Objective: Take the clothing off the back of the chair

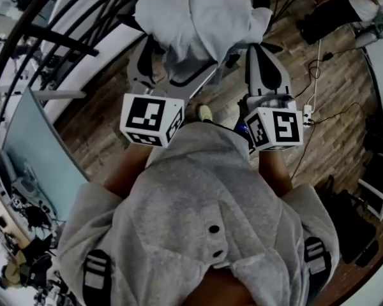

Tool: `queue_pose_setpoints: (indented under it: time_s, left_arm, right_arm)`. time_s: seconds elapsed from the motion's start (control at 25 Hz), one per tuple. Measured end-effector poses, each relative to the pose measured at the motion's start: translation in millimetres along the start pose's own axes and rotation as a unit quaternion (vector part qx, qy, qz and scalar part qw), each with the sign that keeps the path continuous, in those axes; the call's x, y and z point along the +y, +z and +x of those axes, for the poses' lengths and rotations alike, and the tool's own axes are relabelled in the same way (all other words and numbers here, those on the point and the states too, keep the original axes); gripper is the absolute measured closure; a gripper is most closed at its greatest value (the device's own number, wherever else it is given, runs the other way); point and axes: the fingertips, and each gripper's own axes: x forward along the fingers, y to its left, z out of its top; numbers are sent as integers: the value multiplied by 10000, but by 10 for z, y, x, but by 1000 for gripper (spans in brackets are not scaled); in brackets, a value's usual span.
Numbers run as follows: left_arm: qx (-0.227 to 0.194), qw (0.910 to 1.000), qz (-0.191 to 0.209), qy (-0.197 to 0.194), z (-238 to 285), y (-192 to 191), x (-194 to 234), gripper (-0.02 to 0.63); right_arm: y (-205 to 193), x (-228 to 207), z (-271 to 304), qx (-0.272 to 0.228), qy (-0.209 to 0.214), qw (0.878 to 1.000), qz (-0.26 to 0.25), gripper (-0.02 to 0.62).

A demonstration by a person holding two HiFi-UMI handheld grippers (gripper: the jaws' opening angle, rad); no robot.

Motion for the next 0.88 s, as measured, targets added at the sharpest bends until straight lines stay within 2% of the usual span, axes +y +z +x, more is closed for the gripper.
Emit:
queue_pose_setpoints:
  time_s: [0.32, 0.52, 0.88]
  left_arm:
    - [237, 9955, 207, 896, 328, -137, -105, 20]
    - [248, 9922, 315, 1176, 509, -138, -71, 20]
    - [-70, 9863, 279, 1624, 652, -141, 50, 21]
  right_arm:
    - [-74, -244, -34, -23, 606, 9980, 189, 586]
    - [-69, -405, -71, -49, 766, 9966, 294, 586]
    - [-76, -496, -100, -101, 945, 9947, 388, 586]
